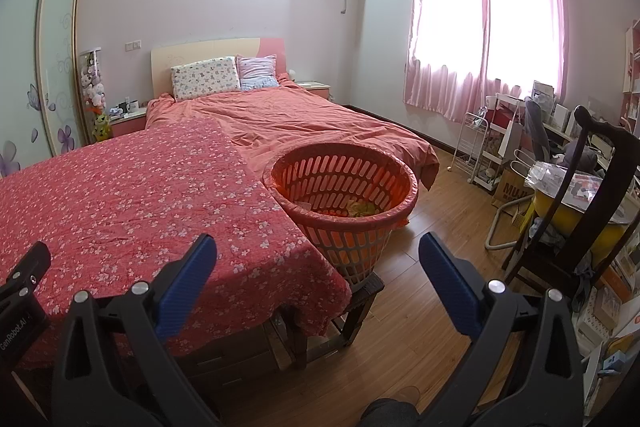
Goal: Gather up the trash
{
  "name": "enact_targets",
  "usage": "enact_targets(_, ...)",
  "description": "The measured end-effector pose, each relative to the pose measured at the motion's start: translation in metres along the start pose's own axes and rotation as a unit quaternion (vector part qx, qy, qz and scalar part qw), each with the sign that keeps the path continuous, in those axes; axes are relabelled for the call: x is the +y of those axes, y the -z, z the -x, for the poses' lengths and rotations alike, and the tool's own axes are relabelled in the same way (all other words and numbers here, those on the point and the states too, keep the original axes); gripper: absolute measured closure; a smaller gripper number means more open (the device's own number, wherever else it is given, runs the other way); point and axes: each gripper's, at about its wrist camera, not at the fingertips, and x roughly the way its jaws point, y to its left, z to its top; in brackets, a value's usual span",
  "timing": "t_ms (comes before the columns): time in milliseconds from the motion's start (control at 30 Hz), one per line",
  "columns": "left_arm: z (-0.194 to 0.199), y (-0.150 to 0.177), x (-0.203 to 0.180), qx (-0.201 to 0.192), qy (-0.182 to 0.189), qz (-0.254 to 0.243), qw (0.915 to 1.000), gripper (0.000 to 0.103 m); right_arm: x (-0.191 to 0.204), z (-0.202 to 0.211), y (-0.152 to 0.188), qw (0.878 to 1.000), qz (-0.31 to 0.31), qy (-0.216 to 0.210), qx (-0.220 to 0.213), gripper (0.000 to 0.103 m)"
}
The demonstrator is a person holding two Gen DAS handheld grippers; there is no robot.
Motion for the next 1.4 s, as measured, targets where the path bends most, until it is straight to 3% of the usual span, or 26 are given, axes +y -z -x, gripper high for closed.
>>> enact_targets(1400,-0.0001,0.0007,-0.0055,0.003,-0.006,-0.009,0.9999,0.002,-0.0008,-0.0006,0.0033,1.000,-0.004,0.000,0.001,0.004)
